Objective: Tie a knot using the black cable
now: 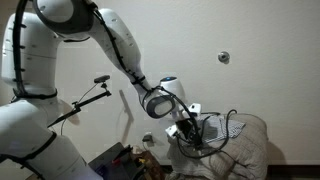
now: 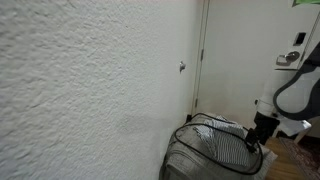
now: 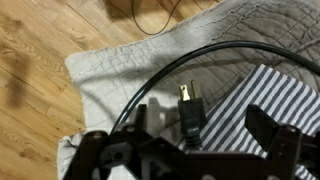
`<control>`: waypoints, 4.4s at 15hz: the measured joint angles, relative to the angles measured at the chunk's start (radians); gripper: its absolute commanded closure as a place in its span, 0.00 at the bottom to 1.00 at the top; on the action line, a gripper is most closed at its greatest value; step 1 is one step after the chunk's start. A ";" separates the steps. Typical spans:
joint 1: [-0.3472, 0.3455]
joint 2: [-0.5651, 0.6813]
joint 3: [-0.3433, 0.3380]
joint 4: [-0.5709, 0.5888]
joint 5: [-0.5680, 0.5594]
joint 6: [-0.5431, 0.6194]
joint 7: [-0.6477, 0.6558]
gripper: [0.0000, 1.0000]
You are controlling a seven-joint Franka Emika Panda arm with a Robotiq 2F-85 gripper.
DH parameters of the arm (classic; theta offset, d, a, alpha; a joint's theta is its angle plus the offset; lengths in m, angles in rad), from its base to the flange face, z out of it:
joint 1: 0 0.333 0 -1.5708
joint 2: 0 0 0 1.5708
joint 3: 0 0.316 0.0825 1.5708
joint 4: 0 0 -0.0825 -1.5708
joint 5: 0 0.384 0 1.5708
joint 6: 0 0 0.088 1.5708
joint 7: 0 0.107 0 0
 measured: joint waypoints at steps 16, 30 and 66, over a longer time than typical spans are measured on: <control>0.161 0.089 -0.111 0.134 0.000 -0.101 0.001 0.33; 0.171 0.083 -0.127 0.138 0.000 -0.108 -0.015 0.32; 0.119 0.067 -0.091 0.145 0.000 -0.190 -0.114 0.93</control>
